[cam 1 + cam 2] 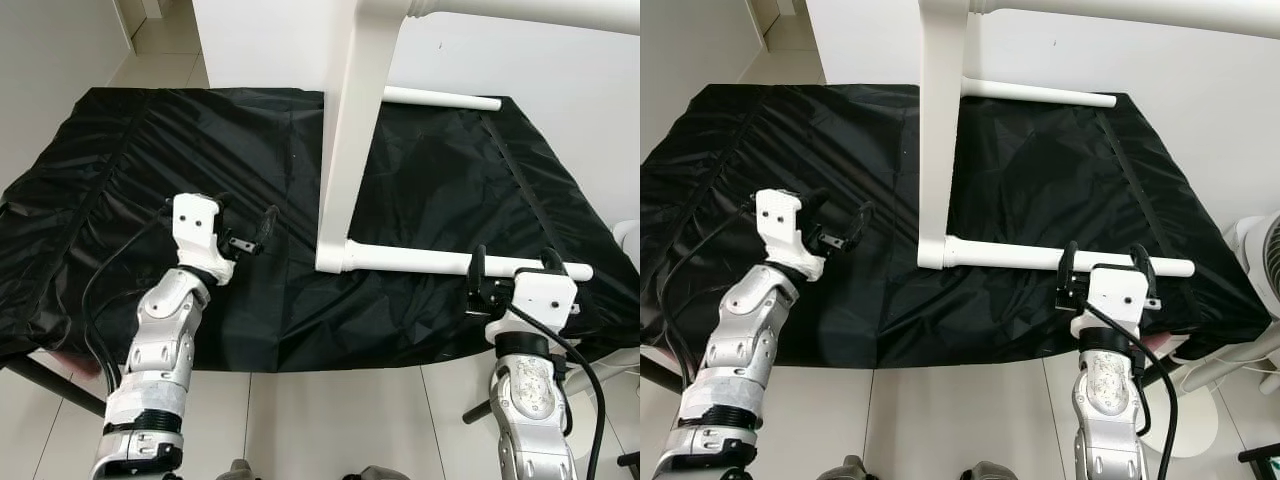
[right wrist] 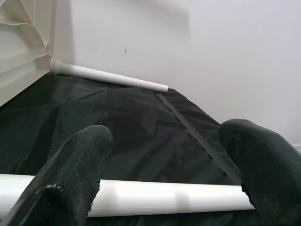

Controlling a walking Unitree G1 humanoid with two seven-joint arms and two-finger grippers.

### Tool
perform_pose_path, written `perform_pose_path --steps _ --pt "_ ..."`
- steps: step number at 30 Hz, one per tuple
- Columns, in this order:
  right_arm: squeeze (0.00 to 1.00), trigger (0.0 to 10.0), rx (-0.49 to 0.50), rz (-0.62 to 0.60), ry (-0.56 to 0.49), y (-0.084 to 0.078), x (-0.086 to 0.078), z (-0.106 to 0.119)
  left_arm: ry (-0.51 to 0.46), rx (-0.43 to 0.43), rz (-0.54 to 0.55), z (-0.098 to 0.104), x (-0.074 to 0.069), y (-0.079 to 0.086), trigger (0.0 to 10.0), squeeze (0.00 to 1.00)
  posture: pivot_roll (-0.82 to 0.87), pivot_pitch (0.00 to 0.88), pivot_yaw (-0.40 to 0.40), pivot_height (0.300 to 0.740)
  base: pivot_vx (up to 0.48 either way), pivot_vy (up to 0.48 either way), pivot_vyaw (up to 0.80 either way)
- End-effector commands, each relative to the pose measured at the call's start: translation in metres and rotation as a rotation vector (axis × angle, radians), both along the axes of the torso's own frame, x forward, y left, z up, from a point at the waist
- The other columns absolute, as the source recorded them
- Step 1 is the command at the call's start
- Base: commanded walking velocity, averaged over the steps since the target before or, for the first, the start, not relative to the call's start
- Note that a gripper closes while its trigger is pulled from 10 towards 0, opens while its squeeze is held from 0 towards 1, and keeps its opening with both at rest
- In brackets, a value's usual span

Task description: Building children table

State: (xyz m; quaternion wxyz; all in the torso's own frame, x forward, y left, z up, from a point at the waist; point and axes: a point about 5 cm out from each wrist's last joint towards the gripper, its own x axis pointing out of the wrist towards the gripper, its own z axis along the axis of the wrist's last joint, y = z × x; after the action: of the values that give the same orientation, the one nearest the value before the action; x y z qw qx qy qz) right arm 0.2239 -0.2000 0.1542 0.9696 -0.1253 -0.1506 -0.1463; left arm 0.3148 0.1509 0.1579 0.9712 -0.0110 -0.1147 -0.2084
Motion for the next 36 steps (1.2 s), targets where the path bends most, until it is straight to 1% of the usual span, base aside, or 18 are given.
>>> perform_pose_path --steps 1,3,4,5,6,7,8,10,11,13,14,16,17,18,20,23,29,36 --pt "0.00 10.0 -0.015 0.006 0.010 0.000 -0.001 -0.001 0.005 -0.032 -0.074 -0.001 -0.008 -0.008 10.0 0.00 0.04 0.000 -0.020 0.740 0.000 0.000 0.00" --pt "0.00 10.0 -0.015 0.006 0.010 0.000 -0.001 -0.001 0.005 -0.032 -0.074 -0.001 -0.008 -0.008 10.0 0.00 0.04 0.000 -0.020 0.740 0.000 0.000 0.00" --pt "0.00 10.0 -0.017 0.009 0.012 0.001 0.000 -0.001 -0.010 0.006 -0.219 -0.001 -0.020 -0.021 10.0 0.00 0.04 0.000 -0.022 0.740 0.000 0.000 0.00" --pt "0.00 10.0 -0.017 0.009 0.012 0.001 0.000 -0.001 -0.010 0.006 -0.219 -0.001 -0.020 -0.021 10.0 0.00 0.04 0.000 -0.022 0.740 0.000 0.000 0.00" --pt "0.00 10.0 -0.019 0.011 0.012 0.001 0.000 -0.001 -0.012 0.045 -0.334 -0.003 -0.030 -0.034 10.0 0.00 0.04 0.000 -0.022 0.740 0.000 0.000 0.00" --pt "0.00 10.0 -0.019 0.011 0.012 0.001 0.000 -0.001 -0.012 0.045 -0.334 -0.003 -0.030 -0.034 10.0 0.00 0.04 0.000 -0.022 0.740 0.000 0.000 0.00" --pt "0.00 10.0 -0.021 0.014 0.012 0.001 0.001 -0.001 -0.013 0.077 -0.405 -0.005 -0.037 -0.044 10.0 0.00 0.04 0.000 -0.021 0.740 0.000 0.000 0.00" --pt "0.00 10.0 -0.021 0.014 0.012 0.001 0.001 -0.001 -0.013 0.077 -0.405 -0.005 -0.037 -0.044 10.0 0.00 0.04 0.000 -0.021 0.740 0.000 0.000 0.00" --pt "0.00 10.0 -0.023 0.016 0.012 0.002 0.002 -0.001 -0.009 0.092 -0.435 -0.005 -0.038 -0.050 10.0 0.00 0.04 0.000 -0.022 0.740 0.000 0.000 0.00" --pt "0.00 10.0 -0.024 0.018 0.012 0.002 0.003 -0.001 -0.006 0.102 -0.435 -0.005 -0.037 -0.054 10.0 0.00 0.04 0.000 -0.017 0.740 0.000 0.000 0.00" --pt "0.00 10.0 -0.026 0.015 0.010 0.002 0.002 0.000 0.035 0.094 -0.359 -0.003 -0.027 -0.061 10.0 0.00 0.03 0.000 -0.013 0.740 0.000 0.000 0.00" --pt "0.00 10.0 -0.026 0.015 0.010 0.002 0.002 0.000 0.035 0.094 -0.359 -0.003 -0.027 -0.061 10.0 0.00 0.03 0.000 -0.013 0.740 0.000 0.000 0.00" --pt "0.00 10.0 -0.028 0.013 0.009 0.002 0.002 0.000 0.066 0.089 -0.301 -0.001 -0.020 -0.066 10.0 0.00 0.03 0.000 -0.013 0.740 0.000 0.000 0.00" --pt "0.00 10.0 -0.028 0.013 0.009 0.002 0.002 0.000 0.066 0.089 -0.301 -0.001 -0.020 -0.066 10.0 0.00 0.03 0.000 -0.013 0.740 0.000 0.000 0.00" --pt "0.00 10.0 -0.032 0.007 0.009 0.001 0.001 0.000 0.096 0.056 -0.260 0.009 -0.016 -0.079 10.0 0.00 0.02 0.007 -0.005 0.740 0.000 0.000 0.00" --pt "0.00 10.0 -0.036 0.001 0.009 0.001 0.000 0.001 0.100 0.029 -0.223 0.017 -0.014 -0.086 10.0 0.00 0.02 0.015 -0.003 0.740 0.000 0.000 0.00" --pt "0.00 10.0 -0.040 -0.005 0.009 0.000 0.000 0.001 0.066 0.024 -0.170 0.031 -0.014 -0.089 10.0 0.00 0.02 0.024 -0.001 0.740 0.000 0.000 0.00" --pt "0.00 10.0 -0.040 -0.006 0.011 0.001 0.000 0.001 0.023 0.074 -0.221 0.034 -0.020 -0.088 10.0 0.00 0.03 0.031 -0.003 0.740 0.000 0.000 0.00"
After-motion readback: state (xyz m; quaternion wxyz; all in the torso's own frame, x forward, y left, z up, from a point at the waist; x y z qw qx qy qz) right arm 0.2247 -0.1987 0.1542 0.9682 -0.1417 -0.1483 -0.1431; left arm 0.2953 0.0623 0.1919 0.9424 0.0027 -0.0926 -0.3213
